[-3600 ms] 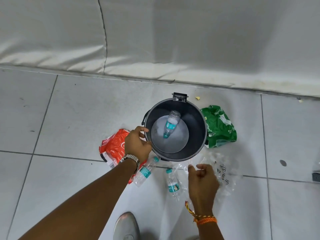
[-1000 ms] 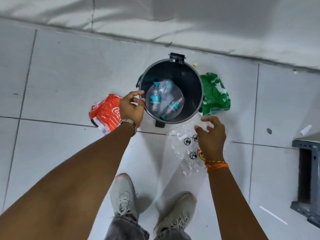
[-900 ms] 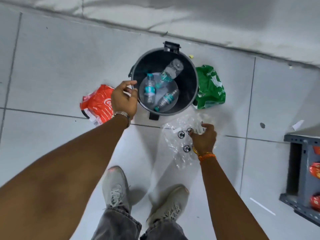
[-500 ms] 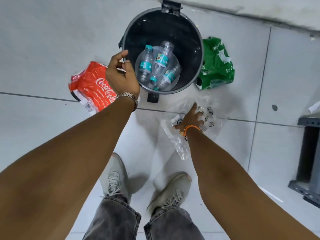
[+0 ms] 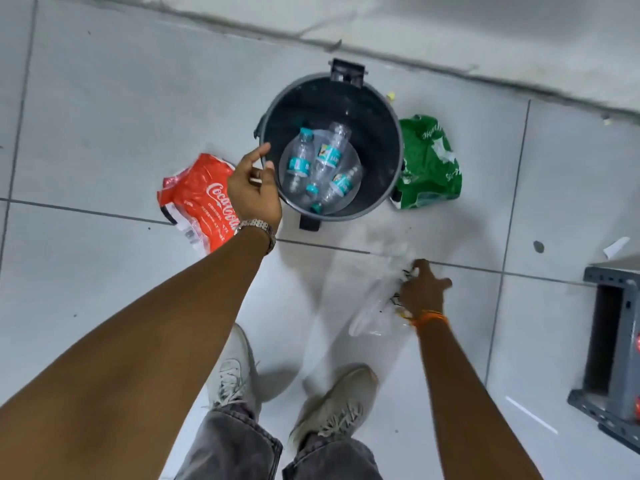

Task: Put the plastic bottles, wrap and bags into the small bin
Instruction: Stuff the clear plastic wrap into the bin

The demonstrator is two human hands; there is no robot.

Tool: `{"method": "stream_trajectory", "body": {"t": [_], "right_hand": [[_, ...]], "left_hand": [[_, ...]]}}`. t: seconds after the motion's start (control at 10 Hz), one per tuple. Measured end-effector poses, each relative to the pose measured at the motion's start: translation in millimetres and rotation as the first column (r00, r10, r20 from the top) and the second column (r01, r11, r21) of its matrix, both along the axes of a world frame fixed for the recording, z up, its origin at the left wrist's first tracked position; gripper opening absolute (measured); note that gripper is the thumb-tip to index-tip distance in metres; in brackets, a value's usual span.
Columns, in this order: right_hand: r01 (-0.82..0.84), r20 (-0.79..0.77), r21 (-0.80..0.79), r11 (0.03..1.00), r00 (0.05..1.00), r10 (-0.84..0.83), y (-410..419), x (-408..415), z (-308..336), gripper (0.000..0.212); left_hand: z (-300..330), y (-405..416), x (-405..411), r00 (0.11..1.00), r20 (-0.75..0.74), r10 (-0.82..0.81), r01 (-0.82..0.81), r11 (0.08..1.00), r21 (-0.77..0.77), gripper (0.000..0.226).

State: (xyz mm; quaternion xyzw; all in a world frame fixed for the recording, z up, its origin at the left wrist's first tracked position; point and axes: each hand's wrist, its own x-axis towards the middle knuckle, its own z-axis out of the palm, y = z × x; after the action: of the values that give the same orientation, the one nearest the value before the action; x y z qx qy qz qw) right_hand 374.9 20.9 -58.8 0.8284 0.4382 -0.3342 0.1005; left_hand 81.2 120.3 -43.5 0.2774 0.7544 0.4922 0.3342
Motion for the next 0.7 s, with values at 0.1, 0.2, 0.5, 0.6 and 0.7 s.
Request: {"method": "stream_trajectory", "body": {"t": [0.1,0.2,0.5,0.6,0.7], "right_hand": [[0.313,-0.451,0.135,0.94,0.864,-0.223,41.2,30.5,70.0,0.047],[0.409,-0.568,0.376,0.832,0.811,-0.142,88.6,-9.0,137.8,0.028],[0.009,-0.243,0.573,0.82,0.957,0.159,171.2,-196.6,62.6,0.056],[-0.543,0.054,-0.104,0.833,0.833,0.55,175.6,-191.8,20.5,0.084],[-0.613,0.066,-0.298,0.732,0.752,0.656,187.4,-175.2,5.7,0.09]], "left_hand": [[9.5,4.2,-5.1,0.999,0.033,-0.013,0.015,0.998,-0.068,0.031],[14.6,7.6,-12.4,0.997,0.068,-0.038,0.047,0.99,-0.131,0.031],[22.3,4.7,-28.4,0.978,0.102,-0.183,0.197,0.968,-0.157,0.038],[30.1,4.0,-32.2,0.957,-0.084,-0.276,0.256,0.946,-0.198,0.038],[32.9,-1.5,-36.8,0.908,-0.204,-0.367,0.326,0.922,-0.209,0.035]]}}
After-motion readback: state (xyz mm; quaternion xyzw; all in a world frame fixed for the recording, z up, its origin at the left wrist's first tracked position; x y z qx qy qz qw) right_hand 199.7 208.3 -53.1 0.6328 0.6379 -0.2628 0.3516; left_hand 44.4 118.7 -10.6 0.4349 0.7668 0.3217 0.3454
